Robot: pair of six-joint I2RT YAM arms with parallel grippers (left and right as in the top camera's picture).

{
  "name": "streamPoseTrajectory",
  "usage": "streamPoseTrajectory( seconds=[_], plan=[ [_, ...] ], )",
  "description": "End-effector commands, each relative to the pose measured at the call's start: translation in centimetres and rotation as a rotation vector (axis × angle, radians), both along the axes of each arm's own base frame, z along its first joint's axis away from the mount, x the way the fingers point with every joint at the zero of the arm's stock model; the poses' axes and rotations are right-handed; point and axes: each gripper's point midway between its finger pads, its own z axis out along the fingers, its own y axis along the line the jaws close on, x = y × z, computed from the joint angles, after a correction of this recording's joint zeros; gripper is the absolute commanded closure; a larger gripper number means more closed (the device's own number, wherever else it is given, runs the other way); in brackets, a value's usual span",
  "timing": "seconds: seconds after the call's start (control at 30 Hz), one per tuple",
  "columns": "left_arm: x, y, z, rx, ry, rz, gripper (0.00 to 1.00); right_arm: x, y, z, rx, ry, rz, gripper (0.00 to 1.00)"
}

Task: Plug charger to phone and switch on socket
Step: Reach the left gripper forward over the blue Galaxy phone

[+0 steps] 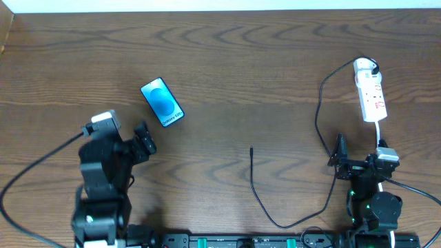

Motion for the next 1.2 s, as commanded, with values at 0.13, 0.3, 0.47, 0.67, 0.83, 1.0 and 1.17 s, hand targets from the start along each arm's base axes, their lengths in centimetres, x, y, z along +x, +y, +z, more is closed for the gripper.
streamPoseTrajectory(
  seconds=[0.13,0.3,0.47,0.67,0.83,1.0,1.17],
  plan=[
    [1.8,0.4,3.6,-0.086,0.169,0.068,0.10,0.0,0.0,0.0,-0.010,0.000,0.000,0.01],
    [2.0,0.4,2.4,-0.091,0.218,0.070,0.10,0.0,0.0,0.0,-0.010,0.000,0.000,0.01],
    [2.6,-0.7,1.9,-0.145,0.233,0.034,0.10,0.0,0.0,0.0,-0.010,0.000,0.000,0.01],
    [2.7,-0.8,1.9,-0.189,0.229,0.060,0.10,0.0,0.0,0.0,-0.010,0.000,0.000,0.01],
    [3.6,-0.7,1.6,-0.234,0.293,0.102,0.10,0.0,0.0,0.0,-0.010,0.000,0.000,0.01],
    [6.0,0.1,1.0,-0.233,0.433,0.167,0.10,0.0,0.0,0.0,-0.010,0.000,0.000,0.01],
    [8.6,0.2,0.0,-0.307,0.498,0.248,0.10,0.0,0.0,0.0,-0.010,0.000,0.000,0.01]
  ],
)
